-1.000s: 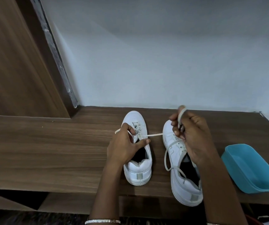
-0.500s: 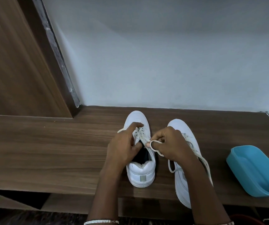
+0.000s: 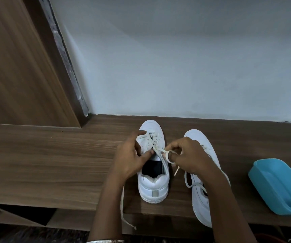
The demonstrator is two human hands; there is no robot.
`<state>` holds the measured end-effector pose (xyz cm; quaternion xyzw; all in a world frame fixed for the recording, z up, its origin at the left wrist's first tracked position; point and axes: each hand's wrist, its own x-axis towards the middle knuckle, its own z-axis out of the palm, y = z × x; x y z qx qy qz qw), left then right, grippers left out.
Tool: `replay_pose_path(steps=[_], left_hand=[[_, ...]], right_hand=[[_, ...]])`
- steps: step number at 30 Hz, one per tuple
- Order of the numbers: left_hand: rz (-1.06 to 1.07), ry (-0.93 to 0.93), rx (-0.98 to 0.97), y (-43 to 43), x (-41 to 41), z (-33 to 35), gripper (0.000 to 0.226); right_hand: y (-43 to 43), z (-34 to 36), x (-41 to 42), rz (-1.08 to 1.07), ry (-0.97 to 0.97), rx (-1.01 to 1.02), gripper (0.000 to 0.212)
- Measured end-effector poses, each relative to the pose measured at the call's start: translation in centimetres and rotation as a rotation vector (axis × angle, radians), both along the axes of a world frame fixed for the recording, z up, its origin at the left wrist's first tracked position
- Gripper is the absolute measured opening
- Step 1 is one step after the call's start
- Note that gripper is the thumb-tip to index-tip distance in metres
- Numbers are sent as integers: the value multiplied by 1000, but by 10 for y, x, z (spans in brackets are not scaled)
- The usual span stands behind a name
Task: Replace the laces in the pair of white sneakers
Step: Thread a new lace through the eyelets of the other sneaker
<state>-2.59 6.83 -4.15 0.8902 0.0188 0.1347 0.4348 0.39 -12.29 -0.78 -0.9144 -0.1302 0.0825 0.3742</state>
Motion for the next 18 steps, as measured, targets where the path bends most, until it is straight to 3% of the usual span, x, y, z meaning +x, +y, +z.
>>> replay_pose_path(steps=[3, 5, 7, 9, 11, 13, 15, 18], left_hand=[[73, 10, -183, 9, -2, 16, 38], [120, 3, -410, 9, -3, 29, 35], [153, 1, -737, 8, -4, 41, 39], [133, -11, -1012, 5, -6, 51, 44], [77, -29, -1221, 5, -6, 58, 47], [15, -30, -1377, 7, -4, 62, 47], [-32, -28, -1451, 10, -2, 64, 47], [-13, -72, -1446, 19, -3, 65, 49]], right_hand=[[-1, 11, -5, 95, -13, -153, 47], [1, 16, -9, 73, -96, -317, 56], [6, 25, -12, -48, -280, -365, 40], [14, 32, -15, -106, -367, -138, 15], [28, 33, -19, 49, -164, 193, 21], [48, 33, -30, 307, 129, 371, 15], [62, 28, -40, 457, 325, 472, 17], [57, 30, -42, 472, 516, 543, 25]])
